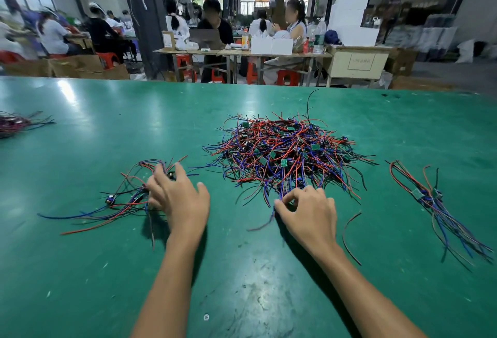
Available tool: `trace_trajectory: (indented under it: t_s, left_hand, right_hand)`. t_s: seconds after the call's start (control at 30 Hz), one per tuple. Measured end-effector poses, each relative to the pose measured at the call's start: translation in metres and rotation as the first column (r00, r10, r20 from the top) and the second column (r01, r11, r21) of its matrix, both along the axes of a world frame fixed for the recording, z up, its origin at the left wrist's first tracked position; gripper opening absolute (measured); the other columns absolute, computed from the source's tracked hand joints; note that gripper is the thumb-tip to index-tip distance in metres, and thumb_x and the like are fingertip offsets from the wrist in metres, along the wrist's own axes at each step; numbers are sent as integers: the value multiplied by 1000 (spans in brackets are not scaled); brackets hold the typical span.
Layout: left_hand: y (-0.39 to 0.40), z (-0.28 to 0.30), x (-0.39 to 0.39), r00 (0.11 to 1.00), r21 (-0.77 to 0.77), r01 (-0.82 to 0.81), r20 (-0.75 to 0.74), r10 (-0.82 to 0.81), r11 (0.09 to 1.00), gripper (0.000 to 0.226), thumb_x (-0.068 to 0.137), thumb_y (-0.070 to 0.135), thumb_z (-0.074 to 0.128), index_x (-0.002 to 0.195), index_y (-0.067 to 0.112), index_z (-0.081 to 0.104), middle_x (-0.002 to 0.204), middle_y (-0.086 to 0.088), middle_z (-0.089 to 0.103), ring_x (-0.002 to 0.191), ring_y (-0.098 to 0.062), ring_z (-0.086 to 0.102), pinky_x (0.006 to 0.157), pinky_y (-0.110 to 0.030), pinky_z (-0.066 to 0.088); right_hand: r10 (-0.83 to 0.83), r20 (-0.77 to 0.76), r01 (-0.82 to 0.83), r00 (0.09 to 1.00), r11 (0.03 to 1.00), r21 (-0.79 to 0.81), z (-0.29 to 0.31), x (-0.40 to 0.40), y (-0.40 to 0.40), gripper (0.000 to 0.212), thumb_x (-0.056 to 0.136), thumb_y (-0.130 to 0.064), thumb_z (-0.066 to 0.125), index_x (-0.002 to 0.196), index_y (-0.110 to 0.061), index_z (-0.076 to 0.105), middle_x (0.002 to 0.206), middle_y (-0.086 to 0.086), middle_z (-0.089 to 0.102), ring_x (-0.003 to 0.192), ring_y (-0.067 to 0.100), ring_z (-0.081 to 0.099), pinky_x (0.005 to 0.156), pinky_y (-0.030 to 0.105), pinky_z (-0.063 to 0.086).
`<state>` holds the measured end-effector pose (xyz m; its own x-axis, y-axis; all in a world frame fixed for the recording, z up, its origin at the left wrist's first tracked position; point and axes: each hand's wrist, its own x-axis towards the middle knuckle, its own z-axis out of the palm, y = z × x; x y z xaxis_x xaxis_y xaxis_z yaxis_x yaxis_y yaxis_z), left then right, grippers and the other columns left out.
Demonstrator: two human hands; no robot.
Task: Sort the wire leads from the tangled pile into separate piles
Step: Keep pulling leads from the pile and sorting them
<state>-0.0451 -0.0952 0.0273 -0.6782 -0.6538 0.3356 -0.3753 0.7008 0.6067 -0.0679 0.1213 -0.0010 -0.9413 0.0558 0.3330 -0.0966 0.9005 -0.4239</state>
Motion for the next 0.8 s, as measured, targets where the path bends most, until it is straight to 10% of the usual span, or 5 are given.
trace_trajectory:
  t_s: [0.17,0.27,0.43,0.63,0.8]
  left_hand:
    - [45,1,-1,891,-136,350,-256,-375,927,20,92,19,65,109,24,72,118,0,63,113,-20,47,95,-37,37]
    - [71,2,-2,767,359,640,-356,-534,679,17,98,16,58,97,18,75,79,2,75,69,-13,64,63,-18,48]
    - [89,-1,-1,765,789,555,-359,-535,264,29,101,33,55,90,18,76,66,3,70,53,-12,58,48,-19,48]
    - [79,5,4,768,808,543,-368,-525,228,17,90,25,72,92,10,78,65,-3,64,50,-8,56,46,-16,43]
    - [69,14,6,757,838,514,-343,-556,182,18,95,24,64,91,15,79,73,-2,71,49,-12,56,47,-19,49]
  right_hand:
    - [-22,-48,3,999,929,-370,10,8,17,18,79,-42,68,64,-32,68,65,-14,64,74,16,61,74,31,45]
    - [39,-155,-119,987,830,-545,19,21,20,18,76,-41,66,64,-27,65,63,-15,65,61,5,59,62,28,47]
    - [376,-299,-476,877,760,-442,26,46,8,20,81,-30,68,67,-20,59,60,-10,58,55,6,51,57,20,39]
    - [573,-234,-612,785,776,-154,18,55,0,24,82,-45,70,73,-25,60,63,-22,51,66,-2,49,69,23,39]
    - [345,-225,-405,911,853,-329,16,45,5,42,95,-54,52,68,-21,60,59,-8,57,59,10,53,61,37,46]
